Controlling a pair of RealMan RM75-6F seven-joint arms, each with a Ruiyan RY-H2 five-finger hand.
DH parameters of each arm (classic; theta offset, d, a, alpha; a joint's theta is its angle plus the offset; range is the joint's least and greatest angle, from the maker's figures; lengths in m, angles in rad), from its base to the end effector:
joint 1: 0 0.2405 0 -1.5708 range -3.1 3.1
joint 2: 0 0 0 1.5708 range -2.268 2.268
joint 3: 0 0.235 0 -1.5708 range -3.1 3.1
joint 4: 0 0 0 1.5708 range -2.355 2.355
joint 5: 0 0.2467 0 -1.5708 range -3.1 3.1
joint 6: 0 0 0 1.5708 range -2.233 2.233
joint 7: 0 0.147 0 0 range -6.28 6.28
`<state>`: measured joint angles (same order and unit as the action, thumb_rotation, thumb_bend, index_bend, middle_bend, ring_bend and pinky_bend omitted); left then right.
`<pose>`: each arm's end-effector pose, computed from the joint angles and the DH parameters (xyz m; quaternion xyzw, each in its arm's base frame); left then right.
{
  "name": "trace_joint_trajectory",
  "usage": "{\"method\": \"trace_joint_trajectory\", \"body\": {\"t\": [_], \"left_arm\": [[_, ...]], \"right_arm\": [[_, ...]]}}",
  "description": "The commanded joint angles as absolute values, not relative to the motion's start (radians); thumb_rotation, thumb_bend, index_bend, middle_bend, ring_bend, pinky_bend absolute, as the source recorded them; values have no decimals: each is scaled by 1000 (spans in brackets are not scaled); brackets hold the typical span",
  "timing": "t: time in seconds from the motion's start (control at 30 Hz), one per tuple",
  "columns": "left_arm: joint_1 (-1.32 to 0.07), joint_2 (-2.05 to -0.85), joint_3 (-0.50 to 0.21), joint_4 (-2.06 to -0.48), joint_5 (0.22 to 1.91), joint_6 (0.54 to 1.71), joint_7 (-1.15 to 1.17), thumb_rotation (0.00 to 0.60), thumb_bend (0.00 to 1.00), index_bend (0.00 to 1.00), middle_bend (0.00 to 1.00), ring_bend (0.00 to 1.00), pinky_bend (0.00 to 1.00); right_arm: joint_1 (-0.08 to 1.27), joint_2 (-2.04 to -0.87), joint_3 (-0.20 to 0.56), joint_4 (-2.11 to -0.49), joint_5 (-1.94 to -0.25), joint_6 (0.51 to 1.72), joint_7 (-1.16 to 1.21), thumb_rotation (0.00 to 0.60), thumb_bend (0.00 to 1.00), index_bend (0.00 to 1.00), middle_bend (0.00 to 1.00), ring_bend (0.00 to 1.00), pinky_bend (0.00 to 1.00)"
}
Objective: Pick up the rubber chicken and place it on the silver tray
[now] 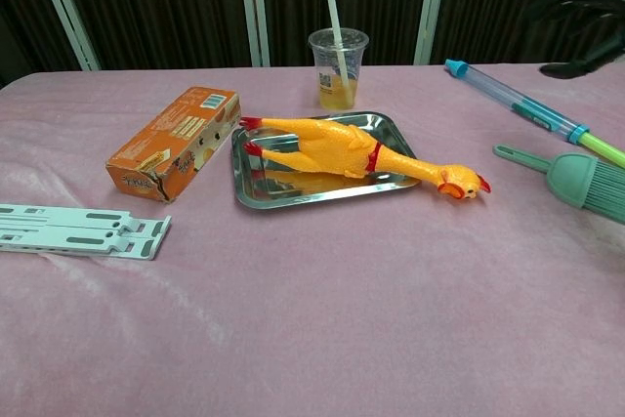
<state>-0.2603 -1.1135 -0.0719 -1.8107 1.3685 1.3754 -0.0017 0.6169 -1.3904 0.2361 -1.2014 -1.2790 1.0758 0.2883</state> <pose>-0.2425 0.2308 0.0915 -0.5824 -0.4506 -0.4425 0.5117 -0.2362 -0.3960 0.0684 0.5941 -0.4262 0.4879 0.4768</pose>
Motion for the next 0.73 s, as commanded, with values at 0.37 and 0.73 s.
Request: {"method": "trace_joint_trajectory", "body": {"t": [0.37, 0.73], "left_arm": [[-152, -1152, -28, -1744, 1475, 1553, 7, 600, 15, 136, 171, 124, 116], [-82, -1178, 36, -1714, 1570, 1616, 19, 600, 15, 136, 162, 119, 109]], "right_arm": [[322, -1300, 98, -1316, -1344, 1391, 213, 600, 285, 71, 154, 36, 111], [182, -1307, 18, -1350, -1434, 1533, 213, 600, 285, 71, 154, 23, 110]]}}
